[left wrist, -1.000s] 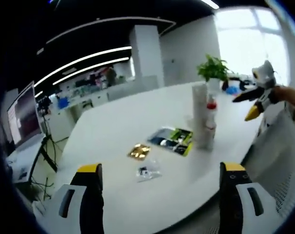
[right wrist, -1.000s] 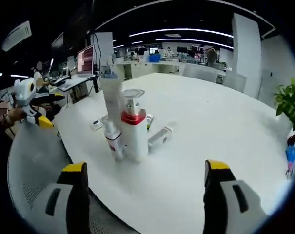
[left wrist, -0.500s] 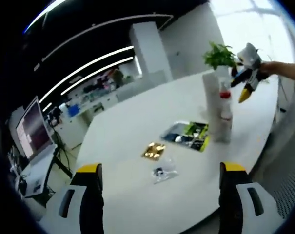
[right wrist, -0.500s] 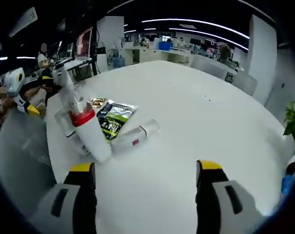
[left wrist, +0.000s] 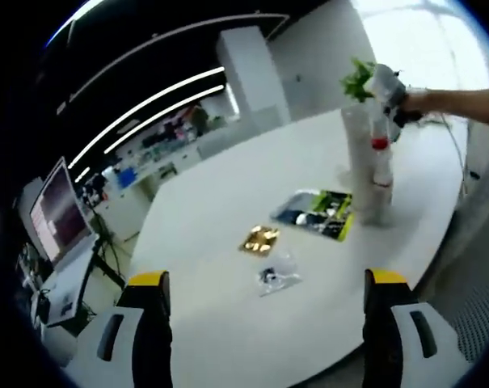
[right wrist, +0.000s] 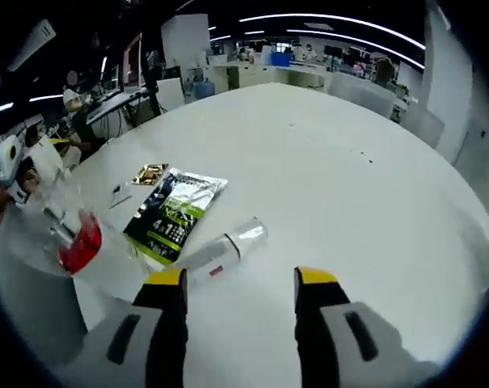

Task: Arrange the skincare products in the storage area until every visible bottle or jar stands upright without overlapping.

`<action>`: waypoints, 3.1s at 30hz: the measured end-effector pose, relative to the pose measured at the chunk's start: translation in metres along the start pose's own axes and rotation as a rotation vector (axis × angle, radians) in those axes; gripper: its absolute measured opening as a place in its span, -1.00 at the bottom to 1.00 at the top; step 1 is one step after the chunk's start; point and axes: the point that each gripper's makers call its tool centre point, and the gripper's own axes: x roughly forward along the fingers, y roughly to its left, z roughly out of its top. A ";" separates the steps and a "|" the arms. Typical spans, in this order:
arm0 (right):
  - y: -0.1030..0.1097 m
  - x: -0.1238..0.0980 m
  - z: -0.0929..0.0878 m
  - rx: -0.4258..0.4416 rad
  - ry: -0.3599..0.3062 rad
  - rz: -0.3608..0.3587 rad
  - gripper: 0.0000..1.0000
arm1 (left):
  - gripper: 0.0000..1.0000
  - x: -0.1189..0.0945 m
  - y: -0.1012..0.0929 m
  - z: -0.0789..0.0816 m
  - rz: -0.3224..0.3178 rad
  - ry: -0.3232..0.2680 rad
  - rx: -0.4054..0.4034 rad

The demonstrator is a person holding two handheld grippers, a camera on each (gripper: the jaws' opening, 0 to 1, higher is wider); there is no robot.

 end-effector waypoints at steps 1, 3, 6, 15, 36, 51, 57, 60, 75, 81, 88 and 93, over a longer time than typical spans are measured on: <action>0.002 0.003 0.001 -0.001 0.009 0.005 -0.03 | 0.95 0.000 0.000 0.000 0.001 0.001 -0.001; 0.004 0.011 0.004 -0.002 0.021 0.012 -0.07 | 0.95 0.000 0.001 0.000 0.003 -0.001 -0.008; 0.005 0.018 0.007 0.028 0.037 0.016 -0.12 | 0.94 0.000 0.002 0.001 0.007 -0.009 -0.006; 0.013 0.043 0.004 0.064 0.161 0.017 -0.13 | 0.94 -0.001 0.001 0.001 -0.005 -0.019 -0.009; 0.008 0.040 -0.035 -0.011 0.285 -0.075 -0.56 | 0.86 -0.002 -0.008 0.007 -0.058 -0.060 0.000; -0.009 -0.021 -0.021 0.107 -0.016 -0.246 -0.62 | 0.87 -0.006 -0.020 0.015 -0.130 -0.102 -0.011; 0.011 -0.071 -0.006 0.097 -0.132 -0.303 -0.61 | 0.91 -0.009 -0.028 0.021 -0.167 -0.136 0.007; 0.023 -0.088 -0.004 0.086 -0.165 -0.322 -0.61 | 0.95 -0.010 -0.036 0.020 -0.196 -0.138 0.030; 0.092 -0.133 0.018 0.105 -0.393 -0.334 -0.61 | 0.95 -0.018 -0.040 0.031 -0.238 -0.196 -0.012; 0.121 -0.144 0.022 0.138 -0.488 -0.265 -0.61 | 0.95 -0.020 -0.040 0.034 -0.249 -0.215 -0.037; 0.151 -0.129 0.019 0.106 -0.485 -0.179 -0.61 | 0.91 -0.025 -0.048 0.040 -0.351 -0.212 -0.108; 0.173 -0.115 0.024 0.068 -0.470 -0.115 -0.61 | 0.86 -0.032 -0.063 0.072 -0.484 -0.292 -0.302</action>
